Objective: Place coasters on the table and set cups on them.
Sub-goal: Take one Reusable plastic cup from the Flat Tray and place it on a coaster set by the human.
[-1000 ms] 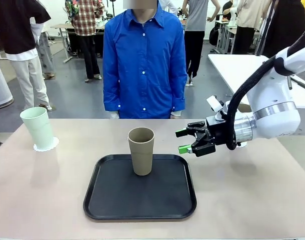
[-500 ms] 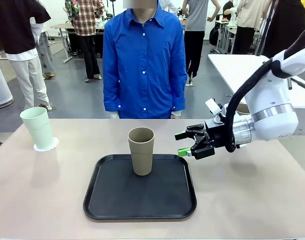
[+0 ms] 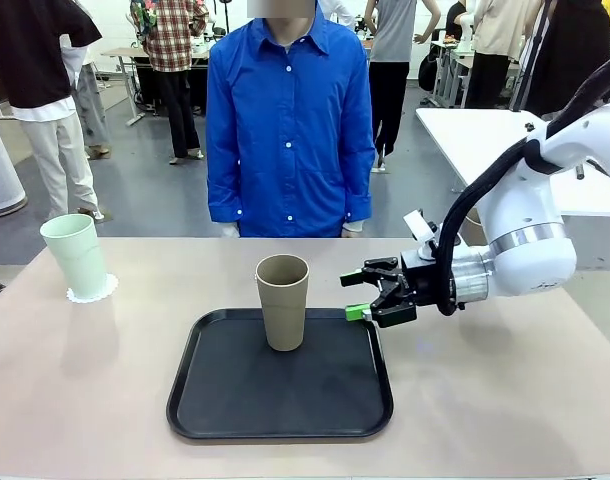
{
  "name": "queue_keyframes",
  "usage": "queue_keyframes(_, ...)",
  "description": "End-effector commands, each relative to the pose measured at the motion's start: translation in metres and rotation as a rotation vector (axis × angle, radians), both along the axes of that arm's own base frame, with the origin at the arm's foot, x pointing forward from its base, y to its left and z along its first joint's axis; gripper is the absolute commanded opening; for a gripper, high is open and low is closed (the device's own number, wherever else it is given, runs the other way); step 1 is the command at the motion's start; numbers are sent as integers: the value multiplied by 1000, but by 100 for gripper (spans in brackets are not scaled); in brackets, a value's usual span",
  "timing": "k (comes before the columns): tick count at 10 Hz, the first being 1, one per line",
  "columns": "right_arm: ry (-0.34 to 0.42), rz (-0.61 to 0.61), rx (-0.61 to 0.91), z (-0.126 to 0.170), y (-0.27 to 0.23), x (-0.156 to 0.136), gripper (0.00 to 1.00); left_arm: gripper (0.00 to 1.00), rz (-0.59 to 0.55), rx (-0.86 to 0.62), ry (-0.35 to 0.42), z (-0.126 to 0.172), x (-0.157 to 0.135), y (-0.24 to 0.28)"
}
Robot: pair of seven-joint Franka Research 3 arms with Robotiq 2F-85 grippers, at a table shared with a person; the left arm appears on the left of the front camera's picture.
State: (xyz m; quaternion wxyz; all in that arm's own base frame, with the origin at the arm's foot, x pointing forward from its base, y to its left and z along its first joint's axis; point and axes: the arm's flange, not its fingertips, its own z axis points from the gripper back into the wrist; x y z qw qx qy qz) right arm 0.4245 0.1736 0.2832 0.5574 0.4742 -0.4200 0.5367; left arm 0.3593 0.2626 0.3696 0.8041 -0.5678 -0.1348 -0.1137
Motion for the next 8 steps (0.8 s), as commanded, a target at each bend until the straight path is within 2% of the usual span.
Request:
queue_keyframes(1, -18, 3, 45, -16, 19, 11, 100, 100, 4, 2, -1, 1, -1, 1)
queue_keyframes(3, -10, -4, 34, -26, 33, 20, 100, 100, 4, 2, -1, 1, -1, 1)
queue_keyframes(5, 35, -51, 12, -35, 35, 28, 100, 100, 4, 2, -1, 1, -1, 1)
queue_keyframes(8, 66, -70, -5, -40, 41, 28, 100, 100, 4, 2, -1, 1, -1, 1)
